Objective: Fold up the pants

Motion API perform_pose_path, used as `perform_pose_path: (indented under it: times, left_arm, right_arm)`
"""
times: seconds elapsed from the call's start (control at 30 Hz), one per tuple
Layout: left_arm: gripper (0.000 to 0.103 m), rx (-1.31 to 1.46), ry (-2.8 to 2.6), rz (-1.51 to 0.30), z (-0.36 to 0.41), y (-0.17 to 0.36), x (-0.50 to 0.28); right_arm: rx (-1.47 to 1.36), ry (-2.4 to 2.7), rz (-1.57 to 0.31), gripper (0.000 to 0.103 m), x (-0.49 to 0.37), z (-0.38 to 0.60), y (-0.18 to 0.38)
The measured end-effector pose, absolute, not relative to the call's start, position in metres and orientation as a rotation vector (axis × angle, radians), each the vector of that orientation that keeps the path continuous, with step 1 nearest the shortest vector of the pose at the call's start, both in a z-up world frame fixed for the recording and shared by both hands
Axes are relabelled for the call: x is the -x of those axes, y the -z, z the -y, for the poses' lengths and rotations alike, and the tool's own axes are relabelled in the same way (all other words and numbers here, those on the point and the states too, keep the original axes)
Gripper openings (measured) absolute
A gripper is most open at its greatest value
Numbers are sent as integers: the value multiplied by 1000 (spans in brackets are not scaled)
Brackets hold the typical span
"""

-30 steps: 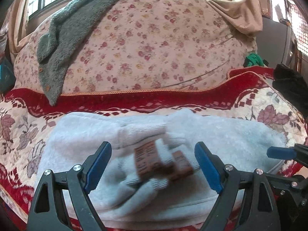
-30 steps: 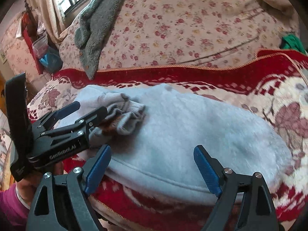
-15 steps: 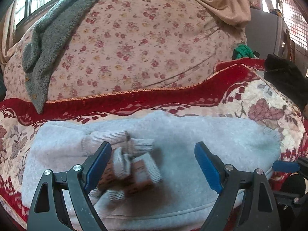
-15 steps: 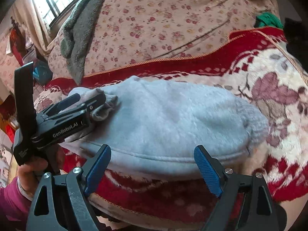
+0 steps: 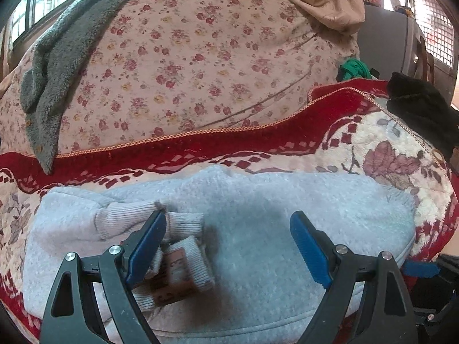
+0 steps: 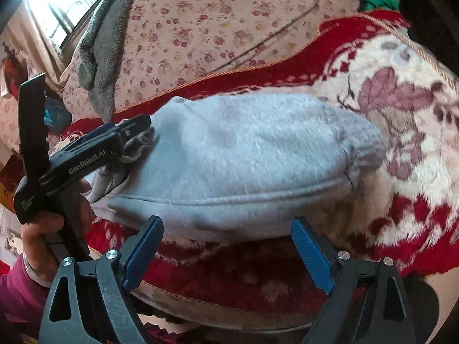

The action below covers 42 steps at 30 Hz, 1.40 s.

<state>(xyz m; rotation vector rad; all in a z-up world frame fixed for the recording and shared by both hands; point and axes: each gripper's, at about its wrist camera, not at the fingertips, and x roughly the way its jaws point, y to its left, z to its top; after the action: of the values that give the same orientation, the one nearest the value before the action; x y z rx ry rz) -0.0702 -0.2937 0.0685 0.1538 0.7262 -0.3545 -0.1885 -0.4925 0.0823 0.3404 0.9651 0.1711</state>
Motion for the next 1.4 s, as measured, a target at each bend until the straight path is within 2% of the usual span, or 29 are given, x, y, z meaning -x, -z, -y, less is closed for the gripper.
perform_pose_path:
  times: [0.63,0.87,1.4]
  left_arm:
    - [91,-187,609,-797,330,-68,46]
    - [91,-197,687,-849,341,-68,22]
    - [91,-552,1053,-983,421,-43,-30]
  right_arm:
    - [-751,-224,-939,100,198,531,-45]
    - [-763,-233,-923,100,192,526,-39]
    - [-842,-303,-820,101,183,526,-28]
